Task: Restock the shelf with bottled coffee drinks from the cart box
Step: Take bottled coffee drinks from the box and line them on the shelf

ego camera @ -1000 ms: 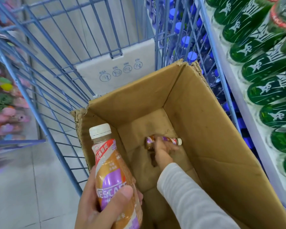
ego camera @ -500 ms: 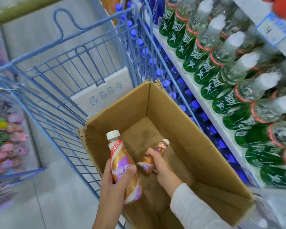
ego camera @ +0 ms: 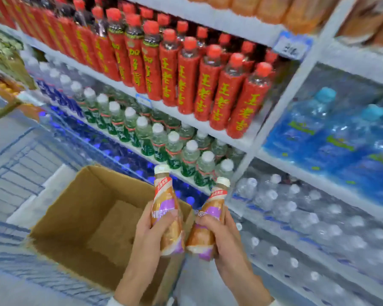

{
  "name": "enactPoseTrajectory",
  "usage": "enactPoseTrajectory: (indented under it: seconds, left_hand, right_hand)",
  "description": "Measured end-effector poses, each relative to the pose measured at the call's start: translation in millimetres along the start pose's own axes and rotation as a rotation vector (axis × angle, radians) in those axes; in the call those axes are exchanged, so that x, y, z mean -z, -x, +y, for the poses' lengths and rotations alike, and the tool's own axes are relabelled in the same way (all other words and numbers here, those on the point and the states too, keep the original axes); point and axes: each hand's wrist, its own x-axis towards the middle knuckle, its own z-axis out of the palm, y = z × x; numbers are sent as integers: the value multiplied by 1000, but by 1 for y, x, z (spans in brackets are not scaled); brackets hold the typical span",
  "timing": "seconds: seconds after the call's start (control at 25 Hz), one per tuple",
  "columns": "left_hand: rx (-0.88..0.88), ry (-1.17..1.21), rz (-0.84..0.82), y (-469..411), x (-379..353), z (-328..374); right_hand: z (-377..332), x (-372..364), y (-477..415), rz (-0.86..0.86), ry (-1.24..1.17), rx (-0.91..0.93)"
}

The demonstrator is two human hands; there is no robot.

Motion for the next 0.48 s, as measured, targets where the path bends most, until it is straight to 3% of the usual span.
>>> enactPoseTrajectory:
  seconds: [0.24,0.48]
  left_hand:
    - [-12,-86,-276,68,-198,-41]
    - [-48,-176,-491,142,-358,-79]
  right_hand:
    - [-59,193,81,138,-268,268]
    - [-109,352,150,247,-318,478]
